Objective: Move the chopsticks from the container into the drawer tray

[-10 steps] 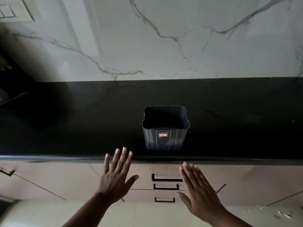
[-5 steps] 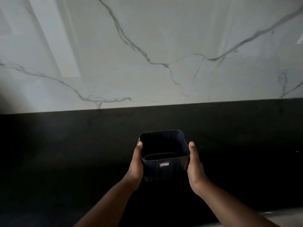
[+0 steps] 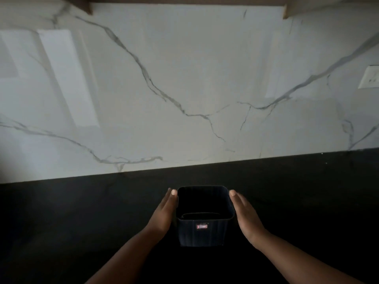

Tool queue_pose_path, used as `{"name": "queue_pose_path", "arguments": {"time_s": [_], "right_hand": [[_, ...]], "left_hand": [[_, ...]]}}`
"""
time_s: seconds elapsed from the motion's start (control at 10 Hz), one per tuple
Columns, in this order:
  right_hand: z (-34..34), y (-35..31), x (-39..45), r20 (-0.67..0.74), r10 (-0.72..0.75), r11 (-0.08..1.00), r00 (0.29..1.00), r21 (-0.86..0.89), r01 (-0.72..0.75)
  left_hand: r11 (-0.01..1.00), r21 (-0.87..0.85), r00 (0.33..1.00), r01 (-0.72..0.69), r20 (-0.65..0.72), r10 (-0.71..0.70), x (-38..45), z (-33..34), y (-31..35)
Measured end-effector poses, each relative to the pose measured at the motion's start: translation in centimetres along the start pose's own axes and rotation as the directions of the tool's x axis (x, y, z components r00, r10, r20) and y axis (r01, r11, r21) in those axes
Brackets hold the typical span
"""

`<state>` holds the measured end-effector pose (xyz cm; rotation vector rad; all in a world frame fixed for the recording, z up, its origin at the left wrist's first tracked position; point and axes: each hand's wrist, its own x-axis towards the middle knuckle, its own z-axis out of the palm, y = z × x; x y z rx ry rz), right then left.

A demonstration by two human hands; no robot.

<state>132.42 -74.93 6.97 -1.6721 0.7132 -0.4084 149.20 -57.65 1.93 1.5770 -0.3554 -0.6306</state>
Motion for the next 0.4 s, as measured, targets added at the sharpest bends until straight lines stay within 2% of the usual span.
{"name": "queue_pose_path", "arguments": {"time_s": [0.1, 0.2, 0.3, 0.4], "right_hand": [[-1.5, -3.7, 1.9, 0.036, -0.174, 0.906, 0.984, -0.385, 0.174], [-3.0, -8.8, 4.1, 0.146, -0.424, 0.540, 0.894, -0.752, 0.379], [-4.8, -16.5, 5.0, 0.182, -0.690, 0.243, 0.701, -0.853, 0.461], [-6.9, -23.7, 5.2, 0.164, -0.861, 0.093, 0.481, -0.880, 0.466]], "left_hand": [[0.818, 0.545, 0.967, -0.184, -0.047, 0.249, -1.6, 1.4, 7.3], [0.371, 0.896, 0.875, -0.244, 0.039, 0.482, -2.1, 3.0, 14.5], [0.011, 0.984, 0.719, -0.179, 0.124, 0.684, -2.1, 4.9, 22.6], [-0.153, 0.987, 0.515, -0.049, 0.157, 0.843, -3.1, 6.5, 30.1]]}}
